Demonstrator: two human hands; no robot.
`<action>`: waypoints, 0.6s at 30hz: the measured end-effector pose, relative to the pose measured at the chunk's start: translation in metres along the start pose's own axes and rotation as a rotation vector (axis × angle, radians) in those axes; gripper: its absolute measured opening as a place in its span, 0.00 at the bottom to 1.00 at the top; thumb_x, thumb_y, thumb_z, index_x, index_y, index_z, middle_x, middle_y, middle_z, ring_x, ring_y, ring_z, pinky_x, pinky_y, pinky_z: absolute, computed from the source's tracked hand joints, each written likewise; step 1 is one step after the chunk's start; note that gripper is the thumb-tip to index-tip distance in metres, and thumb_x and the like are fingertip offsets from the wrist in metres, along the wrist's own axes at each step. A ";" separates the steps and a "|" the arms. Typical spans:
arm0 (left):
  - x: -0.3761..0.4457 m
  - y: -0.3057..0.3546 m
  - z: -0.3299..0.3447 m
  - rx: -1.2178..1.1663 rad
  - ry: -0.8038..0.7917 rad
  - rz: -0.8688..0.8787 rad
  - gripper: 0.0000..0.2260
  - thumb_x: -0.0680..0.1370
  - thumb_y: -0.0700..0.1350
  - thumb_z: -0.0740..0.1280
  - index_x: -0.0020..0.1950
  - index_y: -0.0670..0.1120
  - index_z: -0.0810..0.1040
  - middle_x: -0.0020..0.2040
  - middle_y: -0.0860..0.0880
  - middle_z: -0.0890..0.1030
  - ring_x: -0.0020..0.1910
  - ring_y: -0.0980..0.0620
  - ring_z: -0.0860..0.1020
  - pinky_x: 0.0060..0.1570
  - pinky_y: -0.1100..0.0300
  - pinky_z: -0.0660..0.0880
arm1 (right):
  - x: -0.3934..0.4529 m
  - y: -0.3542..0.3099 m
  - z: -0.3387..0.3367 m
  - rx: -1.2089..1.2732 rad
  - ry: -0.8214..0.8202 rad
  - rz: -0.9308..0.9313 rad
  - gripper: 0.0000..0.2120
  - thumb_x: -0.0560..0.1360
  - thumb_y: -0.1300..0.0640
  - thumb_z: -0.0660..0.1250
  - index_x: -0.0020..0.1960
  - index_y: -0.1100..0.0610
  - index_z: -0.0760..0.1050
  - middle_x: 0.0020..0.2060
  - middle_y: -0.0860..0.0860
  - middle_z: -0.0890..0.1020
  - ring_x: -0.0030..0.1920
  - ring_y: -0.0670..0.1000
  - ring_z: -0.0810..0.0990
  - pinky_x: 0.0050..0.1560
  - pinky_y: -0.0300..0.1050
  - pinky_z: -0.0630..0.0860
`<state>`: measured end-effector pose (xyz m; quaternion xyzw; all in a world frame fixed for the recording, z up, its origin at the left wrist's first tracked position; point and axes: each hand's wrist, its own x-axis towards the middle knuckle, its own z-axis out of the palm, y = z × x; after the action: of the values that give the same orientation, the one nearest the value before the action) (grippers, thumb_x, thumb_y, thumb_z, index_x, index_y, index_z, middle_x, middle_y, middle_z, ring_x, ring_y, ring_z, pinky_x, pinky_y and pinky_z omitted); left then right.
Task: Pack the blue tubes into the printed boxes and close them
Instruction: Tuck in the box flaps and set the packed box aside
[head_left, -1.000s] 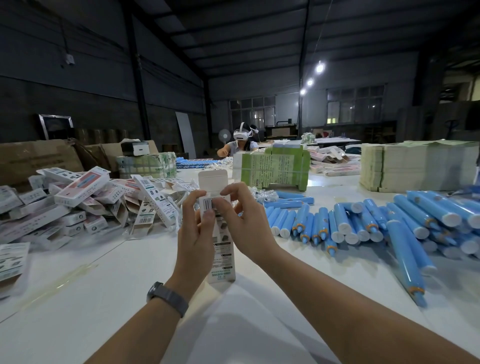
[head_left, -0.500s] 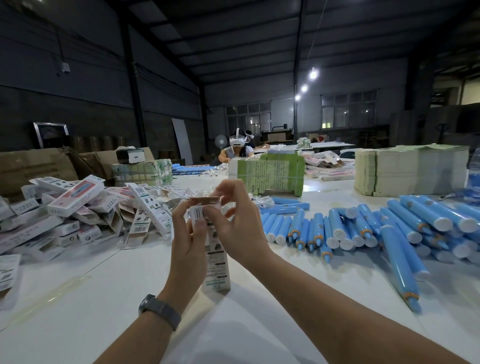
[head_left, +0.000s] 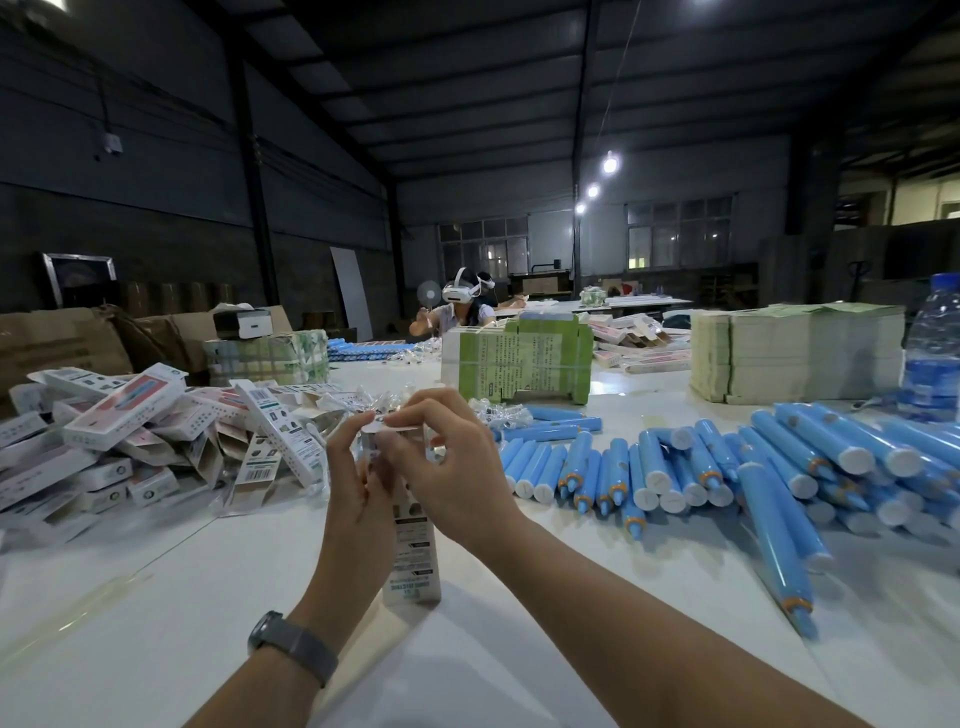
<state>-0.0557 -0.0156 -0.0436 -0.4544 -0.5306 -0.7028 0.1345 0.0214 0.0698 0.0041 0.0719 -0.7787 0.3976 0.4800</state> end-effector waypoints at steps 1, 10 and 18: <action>0.000 0.000 0.000 -0.011 0.000 -0.007 0.28 0.84 0.31 0.52 0.62 0.68 0.69 0.49 0.58 0.82 0.47 0.54 0.81 0.42 0.57 0.80 | 0.000 0.000 0.000 0.007 -0.001 0.007 0.07 0.76 0.52 0.71 0.49 0.55 0.82 0.50 0.43 0.78 0.53 0.44 0.77 0.55 0.47 0.76; -0.001 0.008 0.001 0.055 0.030 -0.038 0.20 0.85 0.43 0.56 0.59 0.72 0.67 0.47 0.52 0.84 0.42 0.46 0.83 0.39 0.41 0.80 | 0.005 -0.003 0.002 -0.006 0.013 0.045 0.02 0.76 0.60 0.70 0.47 0.54 0.80 0.44 0.42 0.78 0.47 0.44 0.79 0.51 0.51 0.78; -0.001 0.008 0.001 0.107 0.030 -0.015 0.20 0.85 0.39 0.56 0.64 0.67 0.66 0.50 0.50 0.83 0.44 0.42 0.83 0.41 0.32 0.79 | 0.006 -0.009 0.002 -0.034 -0.027 0.059 0.06 0.77 0.60 0.68 0.51 0.53 0.82 0.45 0.42 0.75 0.48 0.44 0.76 0.50 0.44 0.77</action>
<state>-0.0494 -0.0183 -0.0393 -0.4318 -0.5688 -0.6811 0.1614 0.0215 0.0637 0.0133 0.0461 -0.7934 0.3974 0.4588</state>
